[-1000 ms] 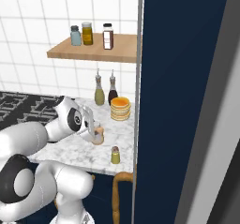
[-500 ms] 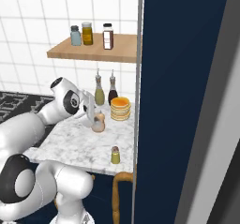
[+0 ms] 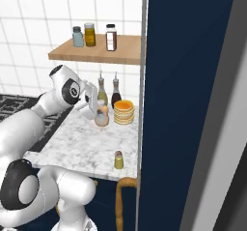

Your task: Put the shaker and condiment bottle from the counter next to their counterparts in the cabinet.

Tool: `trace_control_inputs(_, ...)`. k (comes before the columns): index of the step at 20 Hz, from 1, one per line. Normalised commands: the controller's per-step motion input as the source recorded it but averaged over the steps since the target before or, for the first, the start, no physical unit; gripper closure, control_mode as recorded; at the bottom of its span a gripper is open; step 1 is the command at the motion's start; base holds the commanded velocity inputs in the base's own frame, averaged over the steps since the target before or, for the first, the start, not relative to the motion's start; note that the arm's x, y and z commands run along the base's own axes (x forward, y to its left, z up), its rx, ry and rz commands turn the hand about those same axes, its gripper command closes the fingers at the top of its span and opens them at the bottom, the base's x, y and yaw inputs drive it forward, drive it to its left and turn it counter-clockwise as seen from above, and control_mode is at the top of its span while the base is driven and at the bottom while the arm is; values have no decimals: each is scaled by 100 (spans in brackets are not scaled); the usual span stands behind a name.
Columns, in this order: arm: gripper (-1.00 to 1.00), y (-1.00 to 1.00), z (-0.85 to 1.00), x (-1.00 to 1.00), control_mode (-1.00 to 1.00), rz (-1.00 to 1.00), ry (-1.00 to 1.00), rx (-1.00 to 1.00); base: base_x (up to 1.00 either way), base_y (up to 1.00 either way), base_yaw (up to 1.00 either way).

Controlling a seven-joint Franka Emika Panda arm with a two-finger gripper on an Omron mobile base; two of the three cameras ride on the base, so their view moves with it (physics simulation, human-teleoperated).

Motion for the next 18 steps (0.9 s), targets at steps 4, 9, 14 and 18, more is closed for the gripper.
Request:
trace_control_inputs(4,100,-10,72,0,-100,0,4,0,0,0,0)
trace_control_inputs(9,100,-6,80,-1,-100,0,0,0,0,0,0)
trace_control_inputs(14,100,-16,81,0,-100,0,0,0,0,0,0)
trace_control_inputs(18,100,-20,81,0,-100,0,0,0,0,0,0)
